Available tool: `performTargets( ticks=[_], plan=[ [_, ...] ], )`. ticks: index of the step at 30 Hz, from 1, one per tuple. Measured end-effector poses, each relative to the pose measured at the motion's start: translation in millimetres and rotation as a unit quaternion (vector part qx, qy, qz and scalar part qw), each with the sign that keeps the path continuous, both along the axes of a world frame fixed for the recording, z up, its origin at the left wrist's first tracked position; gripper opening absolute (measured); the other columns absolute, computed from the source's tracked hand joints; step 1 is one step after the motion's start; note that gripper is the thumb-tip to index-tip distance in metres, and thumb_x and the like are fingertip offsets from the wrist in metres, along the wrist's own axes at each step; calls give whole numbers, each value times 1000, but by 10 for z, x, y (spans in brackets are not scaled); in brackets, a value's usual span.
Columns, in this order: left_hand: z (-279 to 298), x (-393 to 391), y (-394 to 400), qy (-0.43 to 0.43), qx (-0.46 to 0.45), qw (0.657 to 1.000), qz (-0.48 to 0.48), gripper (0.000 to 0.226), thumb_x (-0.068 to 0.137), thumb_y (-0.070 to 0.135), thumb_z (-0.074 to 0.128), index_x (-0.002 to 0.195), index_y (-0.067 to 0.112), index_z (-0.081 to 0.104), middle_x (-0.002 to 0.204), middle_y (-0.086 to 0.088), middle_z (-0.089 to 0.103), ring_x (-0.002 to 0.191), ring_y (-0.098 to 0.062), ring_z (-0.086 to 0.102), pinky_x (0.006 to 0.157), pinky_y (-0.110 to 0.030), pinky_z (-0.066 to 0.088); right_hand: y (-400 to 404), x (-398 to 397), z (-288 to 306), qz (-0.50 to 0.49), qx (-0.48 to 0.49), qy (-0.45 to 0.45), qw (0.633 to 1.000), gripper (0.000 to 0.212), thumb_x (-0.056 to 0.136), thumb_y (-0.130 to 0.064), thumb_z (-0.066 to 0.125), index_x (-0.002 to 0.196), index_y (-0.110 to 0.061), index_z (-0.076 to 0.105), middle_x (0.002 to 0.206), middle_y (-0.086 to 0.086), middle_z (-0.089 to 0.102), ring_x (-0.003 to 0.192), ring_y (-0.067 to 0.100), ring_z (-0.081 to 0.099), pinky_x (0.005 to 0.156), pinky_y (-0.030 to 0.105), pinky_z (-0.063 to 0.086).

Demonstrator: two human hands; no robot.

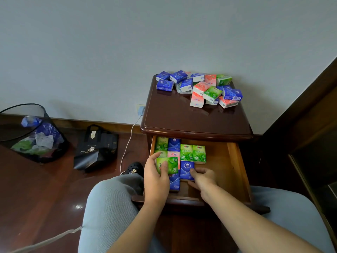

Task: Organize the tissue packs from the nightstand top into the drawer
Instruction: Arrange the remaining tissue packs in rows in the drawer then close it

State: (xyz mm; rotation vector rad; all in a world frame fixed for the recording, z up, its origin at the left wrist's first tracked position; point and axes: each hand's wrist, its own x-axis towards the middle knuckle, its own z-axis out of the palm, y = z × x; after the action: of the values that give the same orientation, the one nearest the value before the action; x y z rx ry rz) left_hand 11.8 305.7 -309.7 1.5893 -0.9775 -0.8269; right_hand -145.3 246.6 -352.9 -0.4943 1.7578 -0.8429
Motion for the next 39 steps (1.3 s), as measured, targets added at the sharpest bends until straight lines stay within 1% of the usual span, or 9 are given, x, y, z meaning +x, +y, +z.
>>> performTargets(
  ticks=[3,9,11,14,17,22,25,30,39],
  plan=[
    [-12,4,-10,29,4,1000,0,29,106,33,53,135,35,52,128,7,64,113,-11,67,78,-23,61,9,-12,11,-4,7,-9,1000,19,93,-14,79,102,-14,63,110,14,68,93,26,70,58,34,61],
    [33,12,-13,71,31,997,-6,26,107,36,52,131,45,53,120,11,68,103,-12,72,77,-42,65,52,-106,264,34,-78,85,993,19,99,-37,69,109,-22,64,101,-3,72,84,11,71,51,28,57],
    [68,7,-5,66,29,997,-25,27,105,38,56,129,50,52,114,17,69,101,-6,72,74,-32,64,64,-147,421,100,-139,57,984,17,98,-36,71,110,-26,65,104,-6,72,88,9,72,51,23,56],
    [124,-42,12,42,2,996,-81,36,102,32,62,131,50,50,105,23,69,94,-2,72,70,-15,58,74,-244,587,246,-155,18,957,36,92,-24,78,124,-34,65,116,-10,69,106,9,69,78,30,62],
    [141,-158,-1,51,0,992,-119,47,99,27,69,138,40,48,106,13,72,98,-6,72,78,-19,58,120,-365,643,330,-144,-27,932,35,91,-19,77,122,-35,72,118,-11,74,109,7,71,78,22,57],
    [137,-369,-31,11,0,991,-132,40,101,24,66,133,39,49,107,11,65,100,-3,65,81,-19,55,192,-642,535,298,-135,-23,945,32,89,-28,82,120,-28,75,119,0,75,111,16,71,86,29,58],
    [111,-391,-46,-114,27,983,-141,28,105,27,58,130,35,52,118,12,58,109,-1,58,83,-11,50,195,-806,394,232,-85,-7,969,30,92,-15,79,120,-17,71,115,8,74,103,21,74,76,29,60],
    [69,-410,-78,-297,122,927,-196,40,100,24,56,140,27,52,140,5,49,127,-17,44,105,-32,44,148,-889,243,177,15,4,984,32,94,-7,75,123,-6,60,109,16,74,92,26,76,75,39,66],
    [102,-441,-101,-331,198,891,-239,51,97,23,52,148,27,49,149,2,44,136,-23,37,113,-43,40,111,-712,123,178,1,108,978,34,93,-21,79,117,-10,59,97,9,72,69,19,77,60,32,64]
  ],
)
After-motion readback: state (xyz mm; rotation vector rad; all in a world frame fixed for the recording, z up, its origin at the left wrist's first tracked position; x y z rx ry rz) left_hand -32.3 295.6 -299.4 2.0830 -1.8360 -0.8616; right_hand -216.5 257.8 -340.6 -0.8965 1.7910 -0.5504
